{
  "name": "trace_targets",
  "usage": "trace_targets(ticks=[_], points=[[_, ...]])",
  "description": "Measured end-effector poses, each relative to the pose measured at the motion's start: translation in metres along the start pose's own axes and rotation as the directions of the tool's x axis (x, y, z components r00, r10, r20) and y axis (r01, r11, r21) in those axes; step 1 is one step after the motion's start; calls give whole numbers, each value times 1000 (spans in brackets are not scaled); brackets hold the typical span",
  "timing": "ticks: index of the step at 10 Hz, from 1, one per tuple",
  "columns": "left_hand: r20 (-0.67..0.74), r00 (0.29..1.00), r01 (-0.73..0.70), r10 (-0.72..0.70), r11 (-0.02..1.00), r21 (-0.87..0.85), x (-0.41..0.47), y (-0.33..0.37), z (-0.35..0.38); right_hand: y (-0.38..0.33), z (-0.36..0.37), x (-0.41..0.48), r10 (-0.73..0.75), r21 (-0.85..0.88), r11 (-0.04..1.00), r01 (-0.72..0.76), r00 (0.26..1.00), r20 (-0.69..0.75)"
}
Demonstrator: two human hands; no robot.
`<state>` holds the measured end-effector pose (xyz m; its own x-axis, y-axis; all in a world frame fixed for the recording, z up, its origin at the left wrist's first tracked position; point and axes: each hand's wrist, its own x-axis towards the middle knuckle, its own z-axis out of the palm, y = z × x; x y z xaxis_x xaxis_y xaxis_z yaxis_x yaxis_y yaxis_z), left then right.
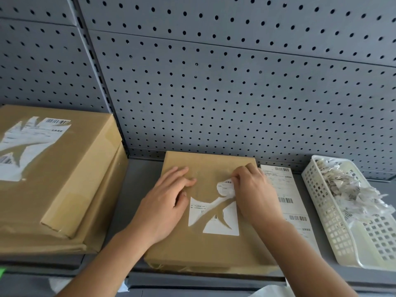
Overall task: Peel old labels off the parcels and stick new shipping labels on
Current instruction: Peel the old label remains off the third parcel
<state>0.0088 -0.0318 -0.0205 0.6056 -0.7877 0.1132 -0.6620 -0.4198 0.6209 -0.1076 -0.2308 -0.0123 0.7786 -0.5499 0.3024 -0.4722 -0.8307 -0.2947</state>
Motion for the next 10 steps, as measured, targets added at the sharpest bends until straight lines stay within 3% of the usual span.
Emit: trace_targets(ticks=[1, 2, 3, 4, 5, 8, 10], points=[[-2, 1000, -6, 6, 1000, 4, 0, 0, 0, -10, -3, 5, 10, -193, 981, 11, 994, 106], [-3, 1000, -9, 9, 1000, 1, 0, -1, 1, -18, -9, 8, 65, -209, 977, -27, 982, 176], [-6, 1000, -8, 8, 1000, -10, 0, -2, 1, -13, -6, 9, 92, -150, 987, -63, 976, 197], [-7, 1000, -9, 9, 1000, -15, 0, -2, 1, -4, -5, 7, 92, 30, 995, -99, 980, 175], [-6, 1000, -8, 8, 1000, -14, 0, -3, 1, -1, -8, 5, 52, 120, 991, -65, 993, 110], [2, 1000, 4, -4, 1000, -13, 0, -2, 1, -14, -9, 9, 12, -219, 975, 30, 982, 190], [6, 1000, 5, -5, 1000, -10, -1, -2, 1, -15, -11, 11, 116, -145, 986, -78, 955, 275]])
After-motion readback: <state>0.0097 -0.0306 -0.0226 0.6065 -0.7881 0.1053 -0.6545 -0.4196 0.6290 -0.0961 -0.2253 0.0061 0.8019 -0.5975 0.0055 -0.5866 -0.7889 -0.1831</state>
